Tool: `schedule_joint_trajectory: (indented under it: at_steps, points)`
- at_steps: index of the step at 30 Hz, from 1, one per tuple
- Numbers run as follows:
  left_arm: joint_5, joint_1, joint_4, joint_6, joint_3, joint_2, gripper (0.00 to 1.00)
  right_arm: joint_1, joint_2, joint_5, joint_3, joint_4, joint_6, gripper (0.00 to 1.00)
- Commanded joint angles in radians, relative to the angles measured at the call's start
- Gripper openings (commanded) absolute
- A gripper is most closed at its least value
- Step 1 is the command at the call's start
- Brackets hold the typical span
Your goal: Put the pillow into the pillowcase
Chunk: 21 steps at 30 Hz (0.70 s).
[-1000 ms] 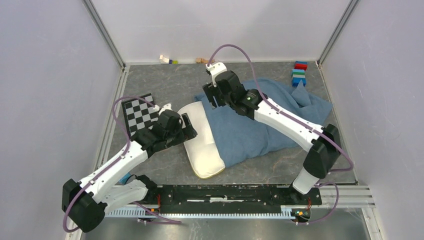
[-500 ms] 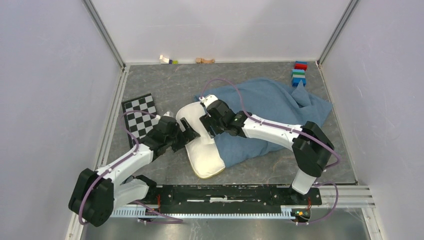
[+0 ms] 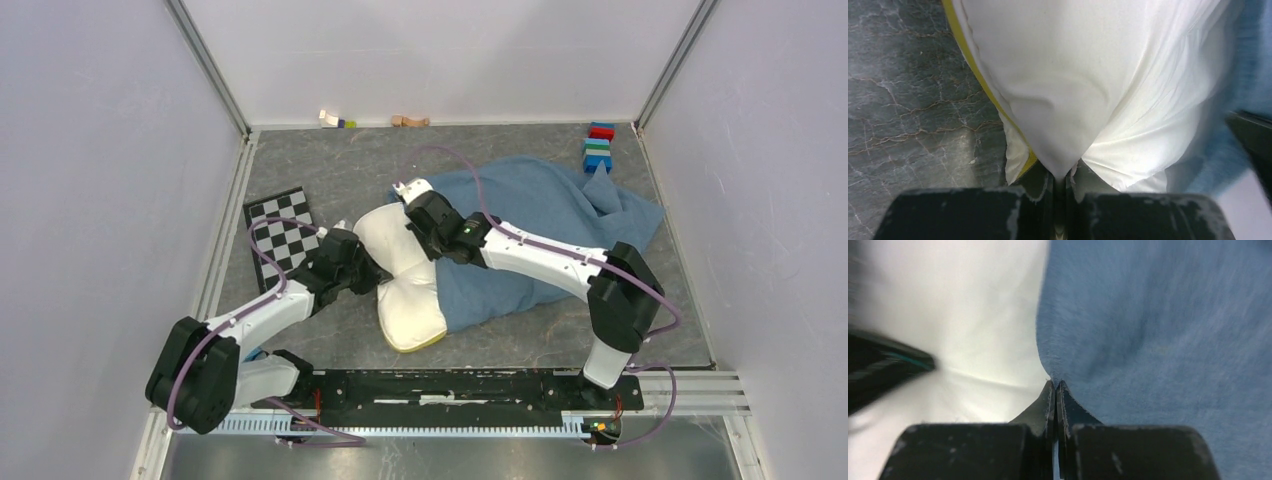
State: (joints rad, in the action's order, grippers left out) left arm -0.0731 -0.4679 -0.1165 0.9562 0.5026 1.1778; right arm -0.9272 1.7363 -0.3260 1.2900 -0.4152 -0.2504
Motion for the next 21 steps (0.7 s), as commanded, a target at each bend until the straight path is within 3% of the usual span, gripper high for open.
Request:
schedule_joint_trajectory:
  at_steps: [1, 3, 6, 14, 16, 18, 19, 21]
  points:
    - [-0.001, -0.032, 0.041, -0.036, 0.079, 0.024, 0.02, -0.153, -0.003, 0.013, 0.269, -0.057, -0.009, 0.0]
    - [0.012, -0.08, 0.049, -0.027, 0.155, 0.039, 0.03, -0.245, 0.041, 0.022, 0.408, -0.081, -0.008, 0.0]
    - [0.01, -0.131, 0.039, 0.006, 0.262, 0.074, 0.02, -0.265, 0.069, 0.045, 0.508, -0.088, -0.013, 0.0]
    - [0.116, -0.132, -0.009, 0.099, 0.235, -0.017, 0.02, -0.148, -0.082, 0.059, 0.295, -0.042, -0.019, 0.0]
    - [0.133, -0.132, -0.011, 0.122, 0.219, -0.032, 0.02, -0.139, -0.116, 0.034, 0.242, -0.051, -0.02, 0.12]
    - [0.155, -0.132, -0.043, 0.127, 0.222, -0.037, 0.02, -0.139, -0.157, 0.0, 0.185, -0.057, -0.019, 0.38]
    - [0.169, -0.133, -0.059, 0.133, 0.223, -0.039, 0.02, -0.14, -0.187, -0.017, 0.15, -0.061, -0.022, 0.46]
    - [0.183, -0.132, -0.08, 0.137, 0.227, -0.038, 0.02, -0.153, -0.25, -0.069, 0.071, -0.066, -0.036, 0.54]
